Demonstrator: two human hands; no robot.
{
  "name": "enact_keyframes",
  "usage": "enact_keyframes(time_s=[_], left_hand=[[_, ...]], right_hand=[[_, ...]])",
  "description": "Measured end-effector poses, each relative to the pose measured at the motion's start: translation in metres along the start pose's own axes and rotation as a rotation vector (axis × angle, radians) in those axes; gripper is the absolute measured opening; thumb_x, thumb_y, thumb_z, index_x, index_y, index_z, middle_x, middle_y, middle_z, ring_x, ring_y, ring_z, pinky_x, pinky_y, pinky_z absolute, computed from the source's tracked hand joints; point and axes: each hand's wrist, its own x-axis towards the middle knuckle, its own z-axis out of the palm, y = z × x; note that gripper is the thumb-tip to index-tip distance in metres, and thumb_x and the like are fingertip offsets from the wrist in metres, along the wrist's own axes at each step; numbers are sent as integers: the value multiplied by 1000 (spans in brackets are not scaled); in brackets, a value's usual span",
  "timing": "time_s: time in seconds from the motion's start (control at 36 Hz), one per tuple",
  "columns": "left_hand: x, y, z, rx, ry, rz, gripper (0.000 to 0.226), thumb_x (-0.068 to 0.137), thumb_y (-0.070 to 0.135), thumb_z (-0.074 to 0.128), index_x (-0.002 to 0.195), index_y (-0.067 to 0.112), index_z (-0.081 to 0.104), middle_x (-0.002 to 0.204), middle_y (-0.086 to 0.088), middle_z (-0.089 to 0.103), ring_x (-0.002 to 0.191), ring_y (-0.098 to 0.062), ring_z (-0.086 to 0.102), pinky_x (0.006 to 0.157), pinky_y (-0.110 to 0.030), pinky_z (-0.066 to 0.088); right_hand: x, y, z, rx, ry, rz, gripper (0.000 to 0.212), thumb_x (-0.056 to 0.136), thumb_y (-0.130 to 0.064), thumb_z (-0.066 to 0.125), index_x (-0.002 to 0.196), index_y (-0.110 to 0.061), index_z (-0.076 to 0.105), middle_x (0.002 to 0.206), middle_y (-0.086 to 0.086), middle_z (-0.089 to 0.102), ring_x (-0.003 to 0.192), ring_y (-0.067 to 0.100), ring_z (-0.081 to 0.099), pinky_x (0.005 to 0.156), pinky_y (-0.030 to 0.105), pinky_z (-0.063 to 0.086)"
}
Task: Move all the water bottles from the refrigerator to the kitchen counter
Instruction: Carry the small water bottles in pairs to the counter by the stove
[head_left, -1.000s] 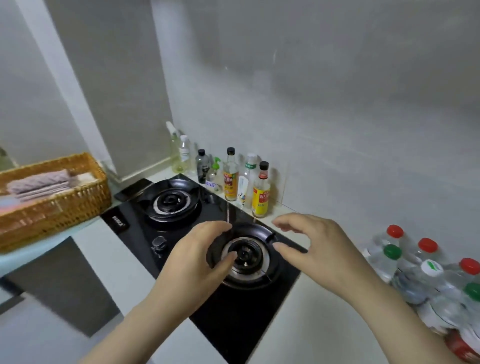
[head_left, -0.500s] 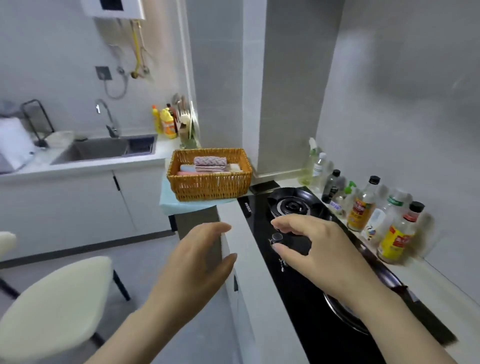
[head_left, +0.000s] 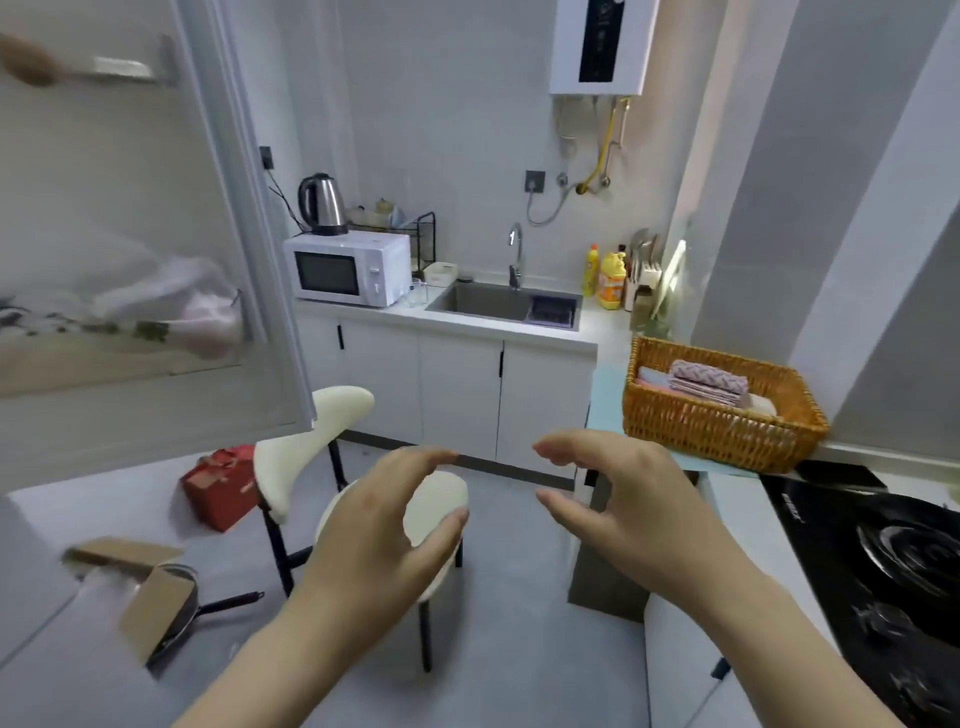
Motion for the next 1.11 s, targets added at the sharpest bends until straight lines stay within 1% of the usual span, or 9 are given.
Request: enact_keyframes(time_s=[0.11,0.19,0.28,0.44,0.56,0.72,0.81,1.0,1.11], left_hand=[[-14,-42,-54,38,48,-65,41,78,45,57,118,35,55,109,38,48,107,23,42,88,-3,37],[-26,-72,-89,111,81,-104,42,79,48,55,118,33,56,110,34,51,107,13,48,89,-10,43],[-39,-98,-120,160,127,-164,38,81,44,61,118,37,54,111,32,52,105,7,51,88,-15,46],[-57,-133,-170,192,221,-276,36,82,31,67,116,37,55,107,37,48,103,18,46,84,-3,37],[-67,-154,-196,224,278,-361,36,83,27,68,117,33,57,106,35,47,103,12,48,84,2,32],[-75,-185,-231,270,385,-445,35,86,26,66,113,41,51,103,37,46,99,23,42,81,4,32],[-75,-199,-246,298,436,-503,34,87,28,64,116,41,51,106,38,44,98,29,38,82,6,30],[-74,-225,-279,408,560,-612,35,88,30,62,118,44,49,110,41,41,102,29,36,83,4,32],[-76,-239,-293,447,625,-678,35,88,32,61,119,43,49,112,41,39,103,27,37,83,2,32]], right_hand=[[36,-51,41,37,-28,-93,41,85,-36,67,124,-31,59,110,-31,54,102,-11,51,91,9,42],[58,-87,69,65,-46,-150,41,85,-38,65,124,-34,58,105,-36,47,102,-14,47,88,5,39],[80,-120,94,99,-82,-202,39,85,-35,66,124,-33,58,106,-33,51,101,-12,49,88,8,41],[117,-175,137,155,-118,-315,33,83,-31,70,115,-33,63,103,-31,59,100,-6,54,85,13,43],[144,-206,164,194,-171,-405,30,83,-30,70,112,-32,63,106,-25,64,101,-1,59,89,22,49],[186,-253,199,246,-190,-549,28,80,-20,74,108,-21,68,94,-19,65,101,0,52,79,-3,36],[209,-273,217,265,-228,-617,32,82,-23,73,113,-23,67,99,-20,63,100,-3,51,77,-3,35],[259,-317,254,321,-310,-786,36,84,-31,68,120,-27,63,104,-24,58,100,-9,47,80,-1,33],[281,-341,273,387,-322,-861,36,84,-31,69,119,-29,63,100,-27,55,98,-10,49,84,6,40]])
